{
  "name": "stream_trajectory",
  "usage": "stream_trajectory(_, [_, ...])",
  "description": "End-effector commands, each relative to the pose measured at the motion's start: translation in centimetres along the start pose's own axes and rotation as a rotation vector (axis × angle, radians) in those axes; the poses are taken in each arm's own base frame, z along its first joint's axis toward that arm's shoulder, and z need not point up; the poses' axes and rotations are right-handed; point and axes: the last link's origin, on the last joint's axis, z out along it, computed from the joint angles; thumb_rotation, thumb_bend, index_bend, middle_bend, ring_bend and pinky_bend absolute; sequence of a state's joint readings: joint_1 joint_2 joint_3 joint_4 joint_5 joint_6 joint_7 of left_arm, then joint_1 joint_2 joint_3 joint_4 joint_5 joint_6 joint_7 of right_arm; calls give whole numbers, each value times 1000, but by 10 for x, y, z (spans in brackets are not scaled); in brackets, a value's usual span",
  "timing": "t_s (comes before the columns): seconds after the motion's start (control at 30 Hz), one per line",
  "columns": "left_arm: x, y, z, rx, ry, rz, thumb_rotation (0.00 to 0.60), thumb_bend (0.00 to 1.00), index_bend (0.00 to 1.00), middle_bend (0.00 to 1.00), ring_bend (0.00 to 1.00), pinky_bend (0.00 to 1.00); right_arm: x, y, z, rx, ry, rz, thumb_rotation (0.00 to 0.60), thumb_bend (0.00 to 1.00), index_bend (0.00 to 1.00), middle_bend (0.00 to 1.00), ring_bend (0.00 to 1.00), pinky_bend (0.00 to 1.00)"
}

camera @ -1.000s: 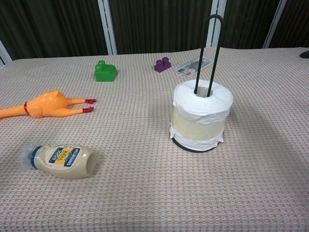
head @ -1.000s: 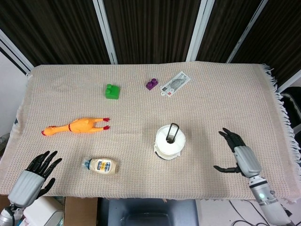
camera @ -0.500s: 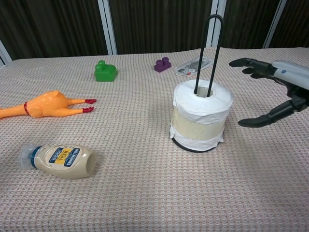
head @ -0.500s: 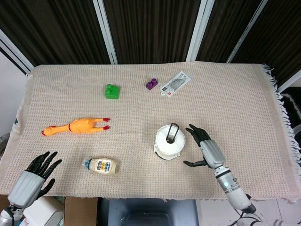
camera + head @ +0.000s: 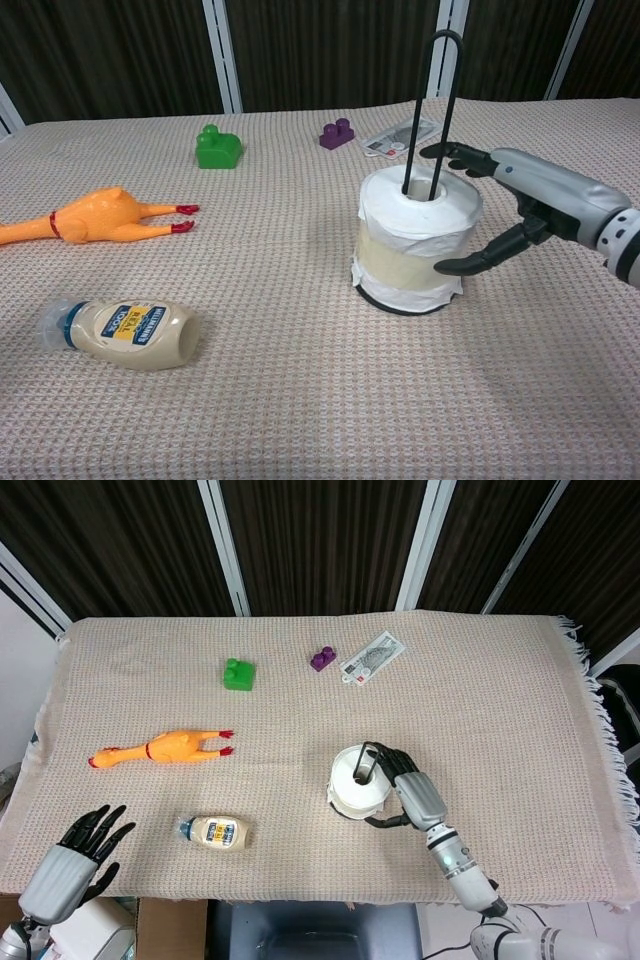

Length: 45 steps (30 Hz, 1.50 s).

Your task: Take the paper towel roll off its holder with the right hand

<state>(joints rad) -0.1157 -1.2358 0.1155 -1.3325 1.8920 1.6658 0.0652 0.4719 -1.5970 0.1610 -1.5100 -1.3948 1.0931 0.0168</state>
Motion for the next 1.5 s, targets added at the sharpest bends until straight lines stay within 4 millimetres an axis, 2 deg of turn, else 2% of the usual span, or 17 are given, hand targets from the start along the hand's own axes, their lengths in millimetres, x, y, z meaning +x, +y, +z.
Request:
stream_trajectory(0.03, [0, 0, 0, -1, -2, -2, 600, 433, 172, 21, 0, 187, -8, -1, 10, 4, -2, -2, 600, 44, 0, 0, 0, 149])
stream_trajectory(0.3, [-1, 0, 0, -1, -6, -3, 600, 432, 174, 23, 0, 187, -22, -8, 28, 6, 38, -40, 600, 43, 36, 4, 0, 158])
stream_trajectory(0.43, [0, 0, -1, -6, -6, -2, 600, 432, 174, 25, 0, 188, -26, -8, 32, -9, 47, -33, 600, 43, 101, 68, 7, 227])
stream_trajectory(0.5, [0, 0, -1, -9, -7, -1, 600, 432, 174, 25, 0, 187, -28, -9, 34, -14, 48, 0, 600, 43, 202, 146, 58, 306])
stream_trajectory(0.6, [0, 0, -2, -8, -6, -2, 600, 432, 174, 26, 0, 188, -29, -8, 36, -24, 65, 48, 600, 43, 393, 268, 200, 448])
stream_trajectory(0.63, [0, 0, -2, -8, -6, -3, 600, 432, 174, 26, 0, 188, -30, -8, 36, -28, 67, 55, 600, 43, 486, 327, 269, 515])
stream_trajectory(0.73, [0, 0, -2, -8, -5, -4, 600, 432, 175, 27, 0, 188, -32, -7, 36, -30, 82, 70, 600, 58, 650, 451, 394, 632])
stream_trajectory(0.87, [0, 0, -2, -10, -5, -5, 600, 432, 175, 29, 0, 189, -29, -9, 35, -7, 102, 68, 600, 95, 729, 518, 455, 689])
stream_trajectory(1.1, [-2, 2, -2, -15, -11, 6, 600, 432, 175, 31, 0, 189, 0, -30, 26, 88, 163, 96, 600, 97, 731, 521, 457, 692])
stream_trajectory(1.43, [-3, 3, -2, -17, -16, 10, 600, 433, 175, 34, 0, 192, 75, -80, -1, 188, 254, 112, 600, 97, 728, 520, 458, 703])
stream_trajectory(1.5, [-3, 3, -1, -18, -18, 11, 600, 433, 175, 34, 0, 192, 80, -83, -3, 192, 262, 119, 600, 97, 727, 521, 458, 703])
